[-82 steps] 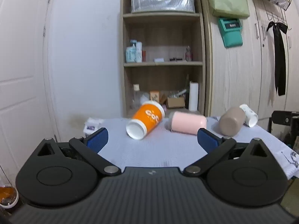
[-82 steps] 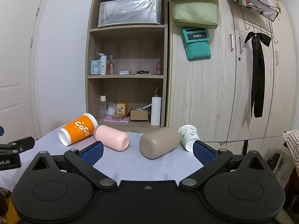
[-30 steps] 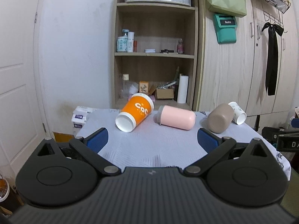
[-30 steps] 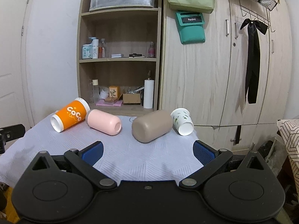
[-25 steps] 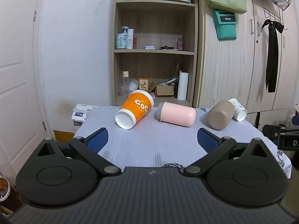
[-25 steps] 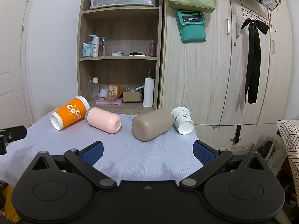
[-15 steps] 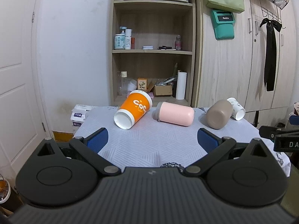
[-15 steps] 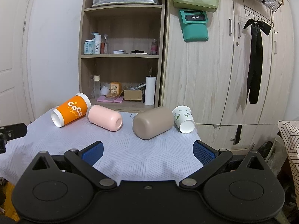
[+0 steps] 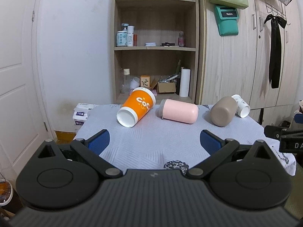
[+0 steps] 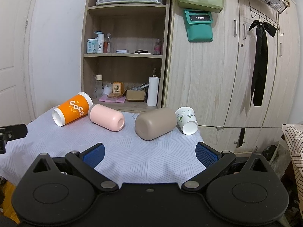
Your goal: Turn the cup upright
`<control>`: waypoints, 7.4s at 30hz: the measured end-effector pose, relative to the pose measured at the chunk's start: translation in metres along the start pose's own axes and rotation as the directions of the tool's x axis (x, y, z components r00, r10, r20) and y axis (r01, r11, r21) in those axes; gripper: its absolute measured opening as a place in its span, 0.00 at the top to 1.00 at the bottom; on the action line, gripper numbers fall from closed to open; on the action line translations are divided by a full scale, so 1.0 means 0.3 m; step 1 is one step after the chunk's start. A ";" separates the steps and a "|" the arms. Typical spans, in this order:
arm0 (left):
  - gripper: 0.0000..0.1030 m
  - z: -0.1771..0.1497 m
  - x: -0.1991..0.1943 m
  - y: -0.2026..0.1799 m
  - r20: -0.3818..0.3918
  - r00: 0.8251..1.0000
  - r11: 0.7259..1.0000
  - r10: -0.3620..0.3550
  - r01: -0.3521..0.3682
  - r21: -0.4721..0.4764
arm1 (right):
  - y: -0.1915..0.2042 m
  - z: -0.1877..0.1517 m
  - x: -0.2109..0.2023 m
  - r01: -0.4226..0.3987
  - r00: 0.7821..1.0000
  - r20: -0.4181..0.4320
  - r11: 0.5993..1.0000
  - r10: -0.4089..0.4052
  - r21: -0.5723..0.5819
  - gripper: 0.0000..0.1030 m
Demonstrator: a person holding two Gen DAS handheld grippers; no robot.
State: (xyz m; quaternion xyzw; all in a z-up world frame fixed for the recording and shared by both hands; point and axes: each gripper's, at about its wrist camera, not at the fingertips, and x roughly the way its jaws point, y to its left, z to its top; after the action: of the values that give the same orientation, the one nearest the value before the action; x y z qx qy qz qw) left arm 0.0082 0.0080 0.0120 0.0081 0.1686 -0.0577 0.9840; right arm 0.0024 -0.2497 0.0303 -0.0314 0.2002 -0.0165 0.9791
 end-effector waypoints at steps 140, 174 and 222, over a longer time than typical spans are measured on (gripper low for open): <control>0.32 -0.093 0.663 -0.053 -0.269 0.779 0.677 -0.567 0.253 -0.691 | 0.123 0.107 0.590 -0.635 0.639 -0.569 0.772 0.518 -0.010 0.34; 0.39 0.074 0.440 -0.114 -0.215 0.884 0.909 -0.416 0.393 -0.141 | 0.148 0.023 0.413 -0.607 0.781 -0.266 0.787 0.565 -0.111 0.34; 0.25 0.211 0.813 -0.039 -0.152 0.910 0.922 -0.386 0.378 -0.077 | 0.236 0.148 0.798 -0.472 0.882 -0.096 0.861 0.462 -0.189 0.24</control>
State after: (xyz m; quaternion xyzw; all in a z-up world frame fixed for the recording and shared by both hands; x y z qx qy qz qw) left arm 0.2560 -0.0329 -0.0095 -0.0430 0.2487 -0.2444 0.9363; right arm 0.2412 -0.1873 -0.0274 -0.0832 0.2257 0.2410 0.9402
